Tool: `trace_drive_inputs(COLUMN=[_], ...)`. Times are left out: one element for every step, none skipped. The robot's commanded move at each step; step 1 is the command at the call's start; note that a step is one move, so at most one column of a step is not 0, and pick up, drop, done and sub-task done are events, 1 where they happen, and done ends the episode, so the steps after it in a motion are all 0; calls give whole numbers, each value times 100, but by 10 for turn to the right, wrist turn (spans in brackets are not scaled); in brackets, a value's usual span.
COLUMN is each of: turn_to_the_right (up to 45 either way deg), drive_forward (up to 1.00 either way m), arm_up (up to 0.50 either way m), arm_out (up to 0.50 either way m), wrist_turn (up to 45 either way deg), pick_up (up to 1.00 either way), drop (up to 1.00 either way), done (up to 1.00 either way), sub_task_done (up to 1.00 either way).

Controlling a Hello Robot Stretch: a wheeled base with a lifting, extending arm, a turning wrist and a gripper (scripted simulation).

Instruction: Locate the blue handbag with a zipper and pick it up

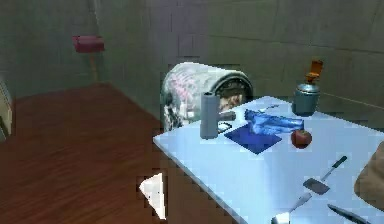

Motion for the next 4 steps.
trace_drive_inputs(turn_to_the_right=[-450, -180, 0, 0], drive_forward=[0, 0, 0, 0], arm_up=[0, 0, 50, 38], arm_out=[0, 0, 0, 0], wrist_turn=[0, 0, 0, 0], pick_up=[0, 0, 0, 0], drop=[0, 0, 0, 0], done=[0, 0, 0, 0], sub_task_done=[0, 0, 0, 0])
